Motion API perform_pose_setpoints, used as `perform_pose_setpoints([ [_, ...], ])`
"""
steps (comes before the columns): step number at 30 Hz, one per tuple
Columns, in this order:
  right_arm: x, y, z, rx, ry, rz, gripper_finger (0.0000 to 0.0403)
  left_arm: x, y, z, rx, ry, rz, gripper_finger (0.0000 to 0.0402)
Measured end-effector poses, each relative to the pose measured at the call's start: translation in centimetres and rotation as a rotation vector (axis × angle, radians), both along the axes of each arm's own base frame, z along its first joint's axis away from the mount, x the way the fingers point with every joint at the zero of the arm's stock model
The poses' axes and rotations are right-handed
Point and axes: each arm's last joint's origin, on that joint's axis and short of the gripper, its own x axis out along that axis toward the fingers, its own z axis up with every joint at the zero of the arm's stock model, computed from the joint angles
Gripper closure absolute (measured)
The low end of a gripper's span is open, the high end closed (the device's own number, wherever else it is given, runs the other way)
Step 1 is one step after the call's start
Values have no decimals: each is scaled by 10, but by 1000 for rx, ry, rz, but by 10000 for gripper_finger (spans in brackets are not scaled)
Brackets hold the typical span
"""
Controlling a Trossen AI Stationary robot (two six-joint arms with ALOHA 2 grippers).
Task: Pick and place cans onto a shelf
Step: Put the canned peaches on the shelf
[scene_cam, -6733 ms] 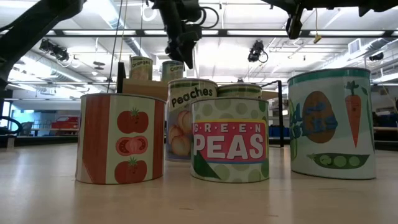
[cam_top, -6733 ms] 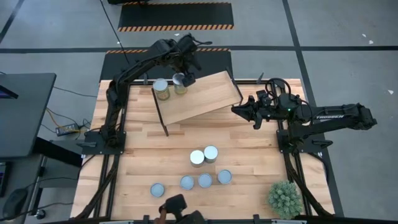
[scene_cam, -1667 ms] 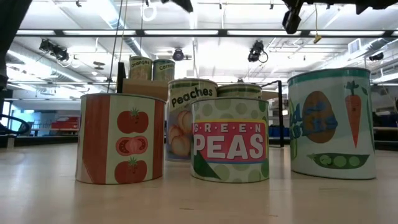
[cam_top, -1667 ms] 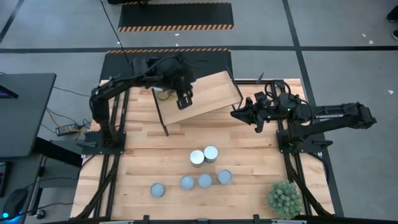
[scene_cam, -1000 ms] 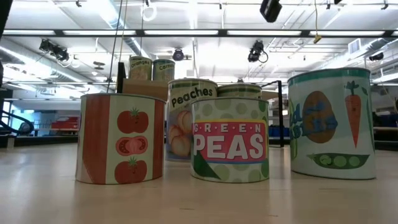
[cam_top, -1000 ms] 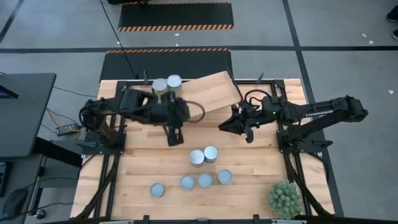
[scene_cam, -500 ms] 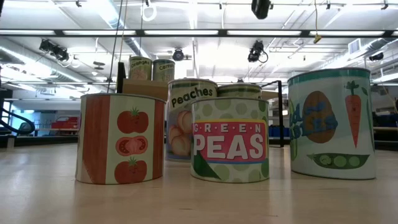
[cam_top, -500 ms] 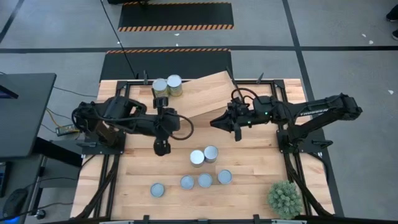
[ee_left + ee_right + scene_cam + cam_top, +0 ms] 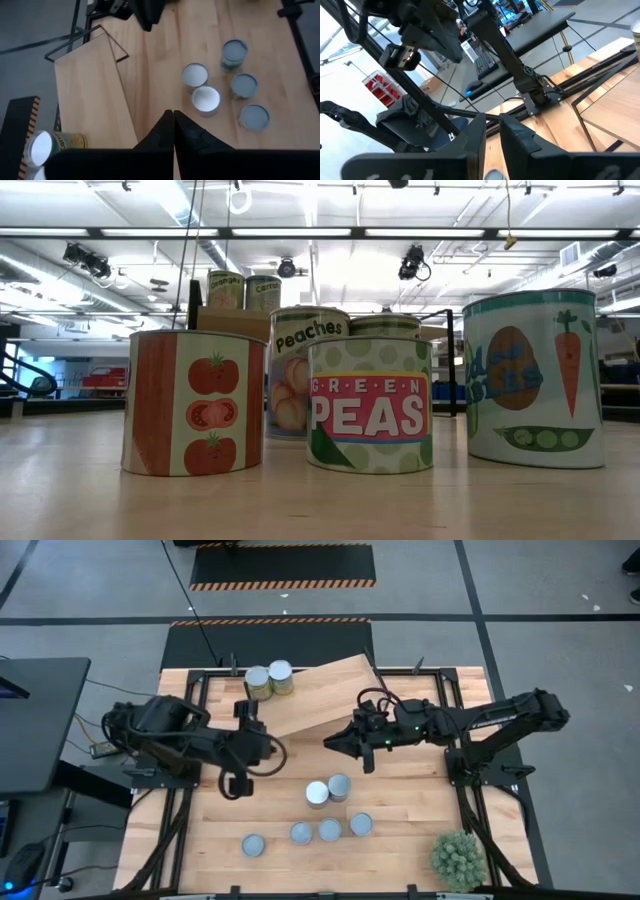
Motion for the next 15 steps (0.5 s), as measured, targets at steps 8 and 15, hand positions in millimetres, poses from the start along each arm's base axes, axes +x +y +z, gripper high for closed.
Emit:
perform_pose_setpoints([
  [8,-1,7,8,18,-24,-5,341,-9,-12,2,8,-6,-66,397],
  [15,-2,15,9,30,-34,28,341,-26,-15,-3,53,-8,-67,397],
])
